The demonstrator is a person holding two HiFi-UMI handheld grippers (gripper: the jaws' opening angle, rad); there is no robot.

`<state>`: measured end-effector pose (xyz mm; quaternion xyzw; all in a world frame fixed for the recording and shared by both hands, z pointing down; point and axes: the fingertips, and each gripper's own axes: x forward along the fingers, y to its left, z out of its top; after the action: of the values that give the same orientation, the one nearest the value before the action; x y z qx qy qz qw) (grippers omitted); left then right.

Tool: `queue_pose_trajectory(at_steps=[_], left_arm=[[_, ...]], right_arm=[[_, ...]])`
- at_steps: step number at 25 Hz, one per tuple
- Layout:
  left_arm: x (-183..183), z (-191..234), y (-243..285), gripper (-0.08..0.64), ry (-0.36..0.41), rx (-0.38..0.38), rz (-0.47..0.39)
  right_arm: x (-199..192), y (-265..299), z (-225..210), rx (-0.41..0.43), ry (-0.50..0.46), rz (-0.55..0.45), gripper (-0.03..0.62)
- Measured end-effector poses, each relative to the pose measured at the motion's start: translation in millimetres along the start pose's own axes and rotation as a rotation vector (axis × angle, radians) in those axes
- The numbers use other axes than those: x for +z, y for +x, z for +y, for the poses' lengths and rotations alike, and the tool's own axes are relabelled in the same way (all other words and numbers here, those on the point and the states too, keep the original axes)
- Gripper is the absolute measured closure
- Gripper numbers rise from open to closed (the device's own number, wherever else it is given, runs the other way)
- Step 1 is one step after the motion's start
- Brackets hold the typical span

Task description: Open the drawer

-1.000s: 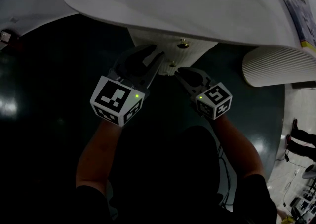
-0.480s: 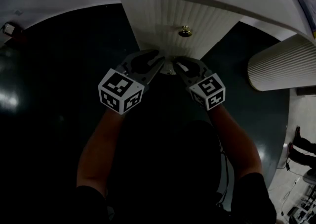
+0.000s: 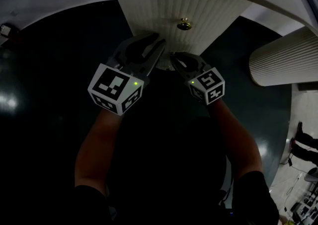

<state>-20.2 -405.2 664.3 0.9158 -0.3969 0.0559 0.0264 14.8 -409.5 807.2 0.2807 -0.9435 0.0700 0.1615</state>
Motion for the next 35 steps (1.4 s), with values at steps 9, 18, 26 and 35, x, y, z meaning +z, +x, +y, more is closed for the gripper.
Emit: queue_pose_trajectory(at_steps=[9,18,26,35], left_arm=[[8,10,2,0.528,0.010,0.048,-0.008],[7,15,-2,0.538,0.003,0.052,-0.012],[8,5,-11,0.532,-0.058,0.008,0.003],[-23,-43,-52,0.532,-0.008,-0.057,0.045]], right_arm=[[-3,1,10,0.029,-0.055,0.003,0.552],[-6,-2,23,0.051,-0.073,-0.004,0.552],[-17,-31,59,0.142,-0.059,0.021,0.551],[-18,-41,68,0.139,-0.061,0.023,0.552]])
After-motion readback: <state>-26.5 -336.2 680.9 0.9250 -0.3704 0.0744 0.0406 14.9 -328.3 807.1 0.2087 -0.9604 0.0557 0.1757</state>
